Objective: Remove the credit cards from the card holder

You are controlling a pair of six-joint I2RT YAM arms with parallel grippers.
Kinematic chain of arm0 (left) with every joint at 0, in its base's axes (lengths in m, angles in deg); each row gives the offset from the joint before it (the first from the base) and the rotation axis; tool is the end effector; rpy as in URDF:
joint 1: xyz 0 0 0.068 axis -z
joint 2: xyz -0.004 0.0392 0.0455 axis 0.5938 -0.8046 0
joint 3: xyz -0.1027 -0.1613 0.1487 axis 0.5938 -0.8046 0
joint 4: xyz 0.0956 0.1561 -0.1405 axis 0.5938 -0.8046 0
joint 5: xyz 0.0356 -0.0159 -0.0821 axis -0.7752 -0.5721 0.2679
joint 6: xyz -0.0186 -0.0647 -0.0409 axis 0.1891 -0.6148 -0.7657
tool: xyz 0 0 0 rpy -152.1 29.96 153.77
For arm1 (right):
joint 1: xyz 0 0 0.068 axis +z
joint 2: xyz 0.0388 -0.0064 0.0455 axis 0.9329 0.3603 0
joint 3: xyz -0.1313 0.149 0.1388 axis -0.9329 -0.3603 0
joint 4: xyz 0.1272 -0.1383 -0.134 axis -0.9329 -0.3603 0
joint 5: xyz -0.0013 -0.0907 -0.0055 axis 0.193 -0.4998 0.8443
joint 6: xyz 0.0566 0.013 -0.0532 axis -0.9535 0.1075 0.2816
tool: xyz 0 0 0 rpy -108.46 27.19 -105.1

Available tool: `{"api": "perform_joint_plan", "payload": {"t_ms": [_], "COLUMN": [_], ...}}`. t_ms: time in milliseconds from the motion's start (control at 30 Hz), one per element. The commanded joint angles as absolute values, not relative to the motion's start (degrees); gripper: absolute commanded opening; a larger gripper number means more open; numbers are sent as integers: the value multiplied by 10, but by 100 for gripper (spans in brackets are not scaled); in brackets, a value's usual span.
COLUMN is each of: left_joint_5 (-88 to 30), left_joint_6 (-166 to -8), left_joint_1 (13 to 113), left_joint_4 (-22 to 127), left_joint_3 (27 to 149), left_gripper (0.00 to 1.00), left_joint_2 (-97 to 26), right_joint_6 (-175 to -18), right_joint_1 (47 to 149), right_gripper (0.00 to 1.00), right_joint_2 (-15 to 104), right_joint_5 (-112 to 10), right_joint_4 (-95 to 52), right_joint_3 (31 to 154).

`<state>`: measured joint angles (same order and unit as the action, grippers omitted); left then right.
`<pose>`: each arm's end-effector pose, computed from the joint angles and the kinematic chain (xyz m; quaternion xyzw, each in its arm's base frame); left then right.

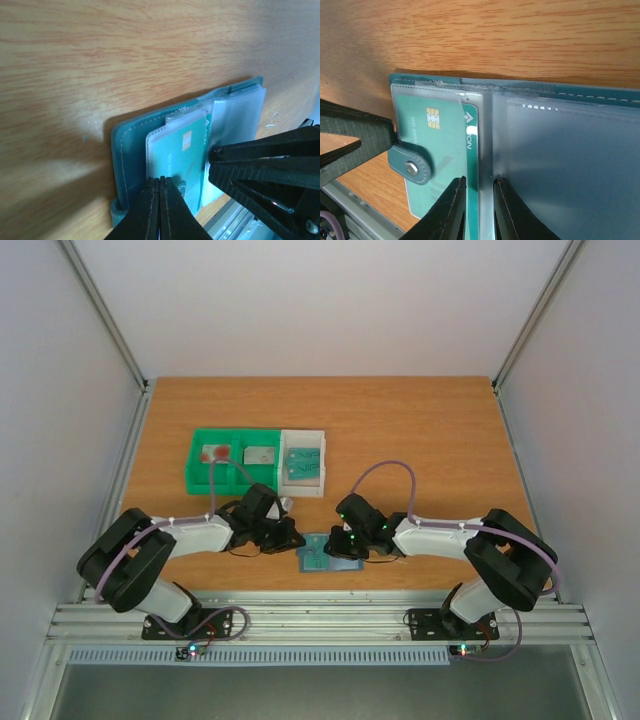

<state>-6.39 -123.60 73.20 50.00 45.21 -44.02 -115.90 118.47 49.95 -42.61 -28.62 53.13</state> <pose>0.1750 -0.1742 0.1003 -0.0088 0.9210 -0.3867 0.0463 0.1561 0.2116 0.1036 -0.2317 0.9240 0.2718 0.1366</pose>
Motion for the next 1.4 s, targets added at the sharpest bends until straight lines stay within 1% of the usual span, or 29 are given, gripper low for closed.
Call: {"api": "perform_joint_plan", "payload": {"t_ms": [0,333,600,667,800,833,1367], "left_joint_5": [-49,-74,-78,-76,-78,-81,-113], "left_joint_6": [-1233,-1229,-1234,-1238,-1243,-1243,-1228], "left_joint_1": [734,735,735,735,735,735,735], "left_joint_4": [583,562,566,577,582,580,554], "left_joint_3": [447,441,423,418,414,414,415], "left_gripper": [0,0,1,1,1,1,2], "left_joint_2": [-470,-480,-490,-496,-499,-498,-513], "right_joint_6": [-1157,-1160,-1163,-1163,-1164,-1165,-1164], "right_joint_1": [1189,1189,1187,1186,1182,1180,1142], "right_gripper": [19,14,13,11,2,1,1], "right_joint_2": [506,517,508,504,504,503,434], "right_joint_5": [-432,-438,-433,-433,-429,-428,-404], "right_joint_4": [-255,-231,-191,-184,-173,-170,-149], "right_joint_3": [512,499,483,479,473,471,415]}}
